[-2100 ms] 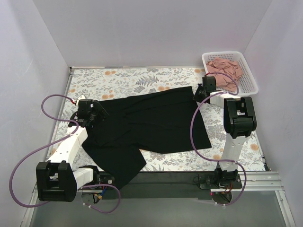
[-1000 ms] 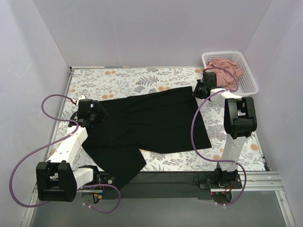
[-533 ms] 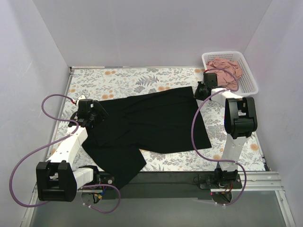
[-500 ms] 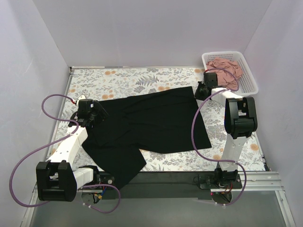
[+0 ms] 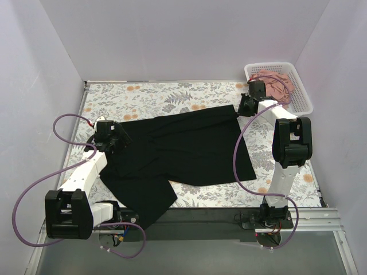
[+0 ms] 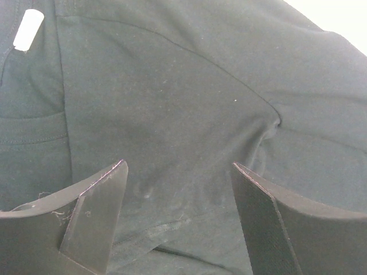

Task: Fold and stack the t-shirts
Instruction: Fold the tshirt

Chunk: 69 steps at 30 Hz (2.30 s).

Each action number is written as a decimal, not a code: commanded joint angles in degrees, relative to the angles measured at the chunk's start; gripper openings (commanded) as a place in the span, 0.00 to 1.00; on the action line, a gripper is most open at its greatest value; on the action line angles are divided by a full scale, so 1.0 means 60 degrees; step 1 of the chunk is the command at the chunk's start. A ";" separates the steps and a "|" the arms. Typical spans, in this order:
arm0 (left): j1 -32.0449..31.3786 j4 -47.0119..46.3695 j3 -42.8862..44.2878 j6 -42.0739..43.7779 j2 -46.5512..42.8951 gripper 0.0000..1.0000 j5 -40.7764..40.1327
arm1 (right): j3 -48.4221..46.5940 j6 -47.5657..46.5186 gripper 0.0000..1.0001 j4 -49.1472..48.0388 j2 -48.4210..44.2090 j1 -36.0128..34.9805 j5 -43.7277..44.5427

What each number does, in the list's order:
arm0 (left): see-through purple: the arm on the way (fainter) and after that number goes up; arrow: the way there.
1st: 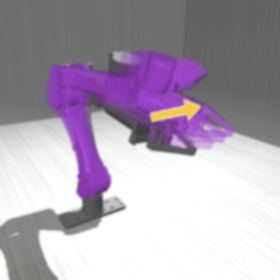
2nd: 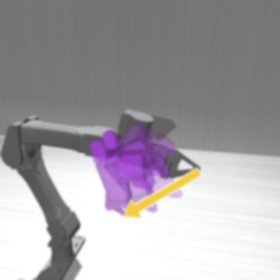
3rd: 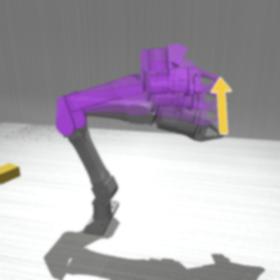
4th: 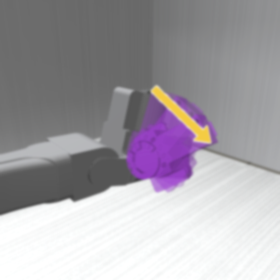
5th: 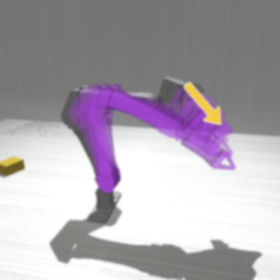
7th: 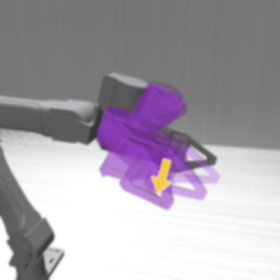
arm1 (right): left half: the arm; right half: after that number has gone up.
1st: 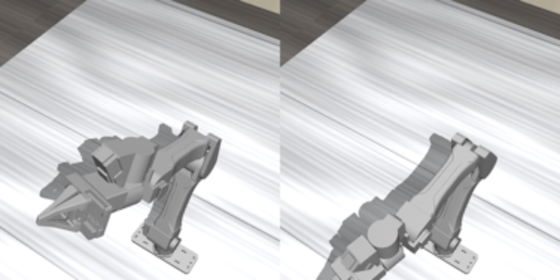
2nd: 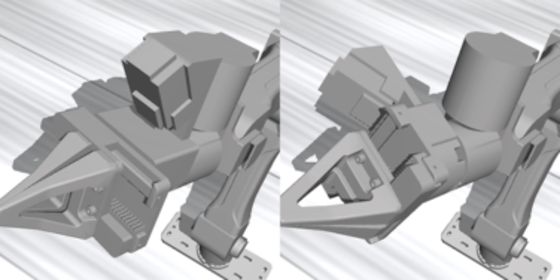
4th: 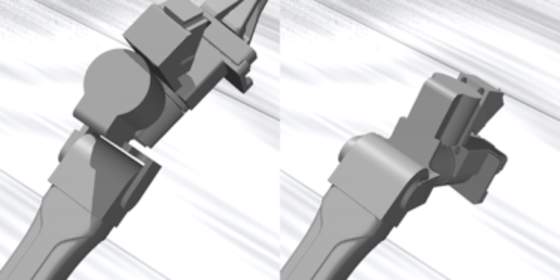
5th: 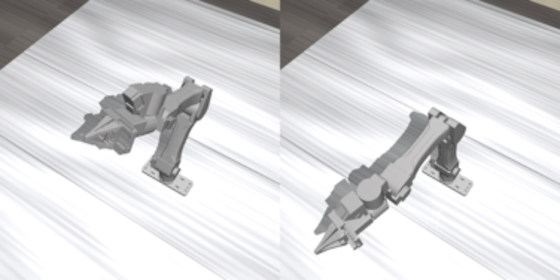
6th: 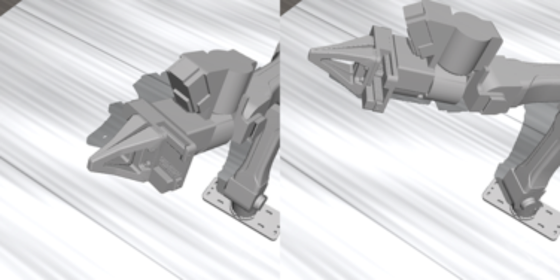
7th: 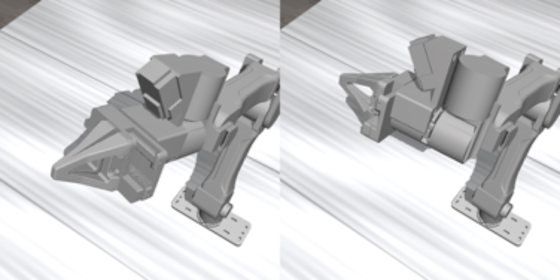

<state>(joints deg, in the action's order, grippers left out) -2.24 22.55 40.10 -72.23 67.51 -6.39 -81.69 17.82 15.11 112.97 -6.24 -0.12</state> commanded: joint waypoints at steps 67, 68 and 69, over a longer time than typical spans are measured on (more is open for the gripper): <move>-0.0110 0.0256 0.0217 0.0275 0.0439 0.70 0.0436 | -0.3348 -0.7409 0.30 -0.0630 0.2910 -0.6167 -0.2983; -0.0110 0.0271 0.0202 0.0275 0.0439 0.70 0.0450 | -0.3406 -0.7409 0.29 -0.0600 0.2954 -0.6167 -0.3012; -0.0110 0.0271 0.0217 0.0275 0.0439 0.70 0.0436 | -0.3435 -0.7424 0.28 -0.0557 0.2969 -0.6167 -0.2998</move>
<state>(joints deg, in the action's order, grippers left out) -2.74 23.55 40.12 -71.31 71.68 -3.81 -99.61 -25.85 10.59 130.10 -43.16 -16.88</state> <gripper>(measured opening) 0.700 0.289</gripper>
